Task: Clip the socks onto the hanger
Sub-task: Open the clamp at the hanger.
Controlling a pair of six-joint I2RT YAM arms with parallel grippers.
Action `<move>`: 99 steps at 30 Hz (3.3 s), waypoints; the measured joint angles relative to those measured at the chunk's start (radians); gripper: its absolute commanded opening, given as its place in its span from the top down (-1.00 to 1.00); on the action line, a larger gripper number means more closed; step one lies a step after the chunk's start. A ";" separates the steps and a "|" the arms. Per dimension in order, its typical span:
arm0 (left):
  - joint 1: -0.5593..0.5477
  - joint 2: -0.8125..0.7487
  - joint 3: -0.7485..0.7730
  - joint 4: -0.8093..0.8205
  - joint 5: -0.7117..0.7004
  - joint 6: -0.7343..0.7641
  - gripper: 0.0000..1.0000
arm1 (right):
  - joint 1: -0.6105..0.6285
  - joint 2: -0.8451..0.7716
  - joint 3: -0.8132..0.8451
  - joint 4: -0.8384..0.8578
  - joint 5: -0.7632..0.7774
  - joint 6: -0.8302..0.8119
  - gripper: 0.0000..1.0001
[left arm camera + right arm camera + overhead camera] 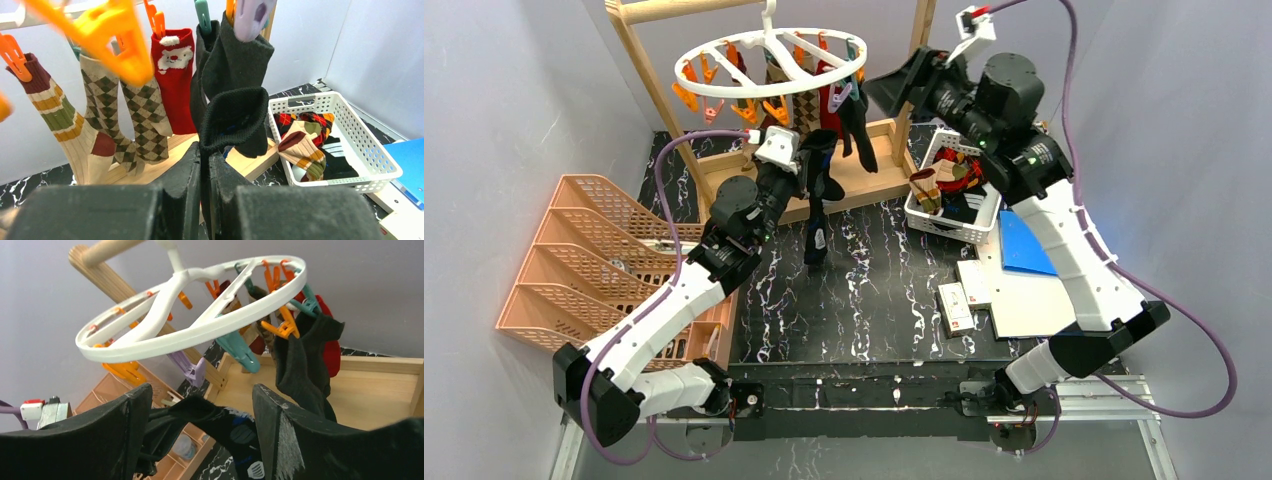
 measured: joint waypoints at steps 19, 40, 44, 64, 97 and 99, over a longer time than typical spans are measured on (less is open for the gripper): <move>0.000 0.101 0.067 0.090 0.001 0.065 1.00 | 0.244 0.168 0.172 -0.158 0.220 -0.154 -0.52; 0.000 0.100 0.066 0.098 -0.002 0.090 1.00 | 0.290 0.283 0.303 -0.148 0.255 -0.121 -0.33; 0.000 0.083 0.058 0.097 -0.006 0.092 1.00 | 0.289 0.290 0.309 -0.150 0.303 -0.127 -0.37; 0.000 -0.027 -0.022 0.060 -0.048 0.126 1.00 | 0.232 0.211 0.198 -0.128 0.353 -0.131 -0.56; 0.000 0.041 0.055 0.063 -0.041 0.158 1.00 | 0.189 0.243 0.283 -0.152 0.352 -0.246 -0.54; 0.000 0.042 0.055 0.065 -0.039 0.158 1.00 | 0.175 0.263 0.296 -0.148 0.332 -0.246 -0.54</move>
